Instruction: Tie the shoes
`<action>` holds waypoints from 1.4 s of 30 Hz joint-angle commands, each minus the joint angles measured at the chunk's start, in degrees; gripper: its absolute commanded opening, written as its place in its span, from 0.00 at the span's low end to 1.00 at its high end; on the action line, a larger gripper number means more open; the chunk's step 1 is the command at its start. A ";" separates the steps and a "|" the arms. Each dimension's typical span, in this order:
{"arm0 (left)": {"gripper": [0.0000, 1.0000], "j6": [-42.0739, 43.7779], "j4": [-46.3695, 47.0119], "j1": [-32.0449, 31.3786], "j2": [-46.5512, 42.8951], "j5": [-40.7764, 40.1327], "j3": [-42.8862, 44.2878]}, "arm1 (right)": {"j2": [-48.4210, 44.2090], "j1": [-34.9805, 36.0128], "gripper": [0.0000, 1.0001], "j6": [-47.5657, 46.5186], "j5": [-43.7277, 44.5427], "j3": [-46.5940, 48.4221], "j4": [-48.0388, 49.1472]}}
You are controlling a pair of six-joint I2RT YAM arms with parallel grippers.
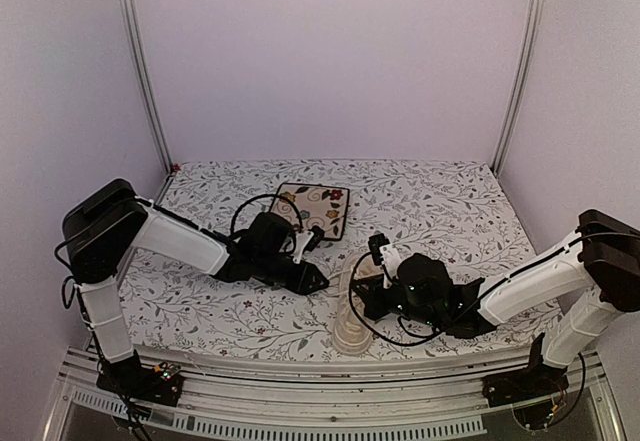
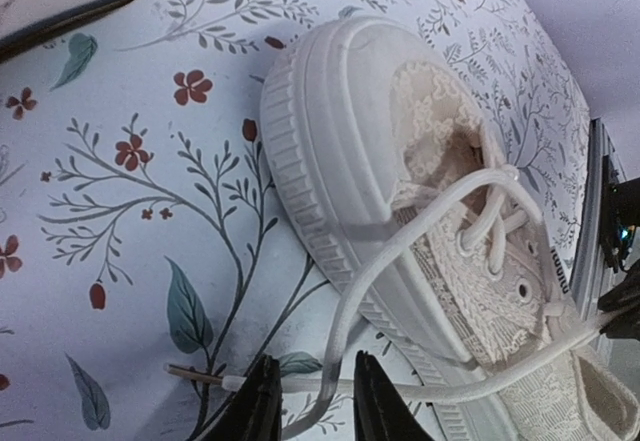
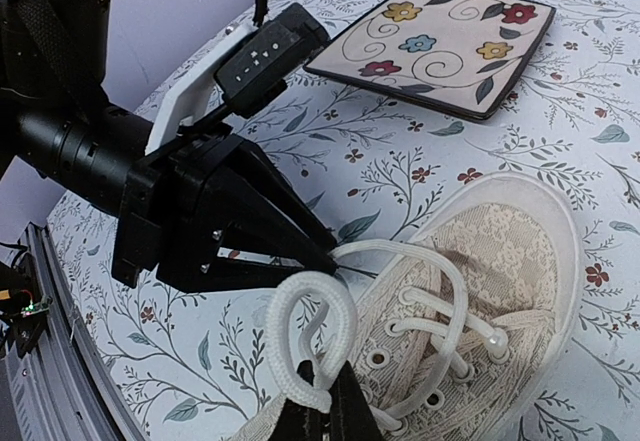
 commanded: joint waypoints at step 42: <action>0.17 -34.25 4.31 -15.83 -13.37 12.89 2.79 | 2.60 -6.05 0.02 6.67 -11.05 9.84 -10.67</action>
